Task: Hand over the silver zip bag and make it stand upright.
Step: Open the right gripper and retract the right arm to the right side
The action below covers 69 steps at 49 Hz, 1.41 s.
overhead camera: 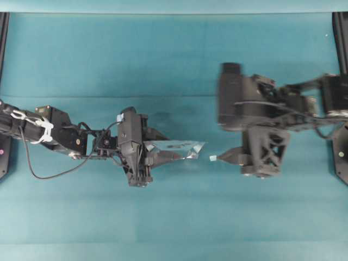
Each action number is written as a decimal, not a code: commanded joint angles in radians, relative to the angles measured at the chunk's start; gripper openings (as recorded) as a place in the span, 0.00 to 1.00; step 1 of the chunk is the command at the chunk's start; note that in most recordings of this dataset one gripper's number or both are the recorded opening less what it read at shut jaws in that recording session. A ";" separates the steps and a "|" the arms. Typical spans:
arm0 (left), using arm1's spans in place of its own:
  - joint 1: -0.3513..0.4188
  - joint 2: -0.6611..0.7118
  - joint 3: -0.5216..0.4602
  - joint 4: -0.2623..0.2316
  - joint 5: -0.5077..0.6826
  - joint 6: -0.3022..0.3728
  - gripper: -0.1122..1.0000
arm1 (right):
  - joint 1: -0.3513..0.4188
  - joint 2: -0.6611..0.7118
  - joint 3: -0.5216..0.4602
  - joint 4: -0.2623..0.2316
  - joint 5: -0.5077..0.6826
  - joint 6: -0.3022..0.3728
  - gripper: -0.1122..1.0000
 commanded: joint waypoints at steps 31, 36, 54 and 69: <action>-0.008 -0.002 0.000 0.002 0.003 0.002 0.30 | 0.003 -0.268 0.357 0.000 -0.397 0.015 0.98; -0.008 -0.002 0.000 0.002 0.003 0.003 0.30 | 0.003 -0.275 0.365 0.002 -0.400 0.015 0.98; -0.008 -0.002 -0.002 0.002 0.038 0.003 0.30 | 0.003 -0.278 0.370 0.000 -0.413 0.014 0.97; -0.008 -0.003 -0.005 0.002 0.038 0.003 0.30 | 0.003 -0.276 0.371 0.002 -0.425 0.015 0.96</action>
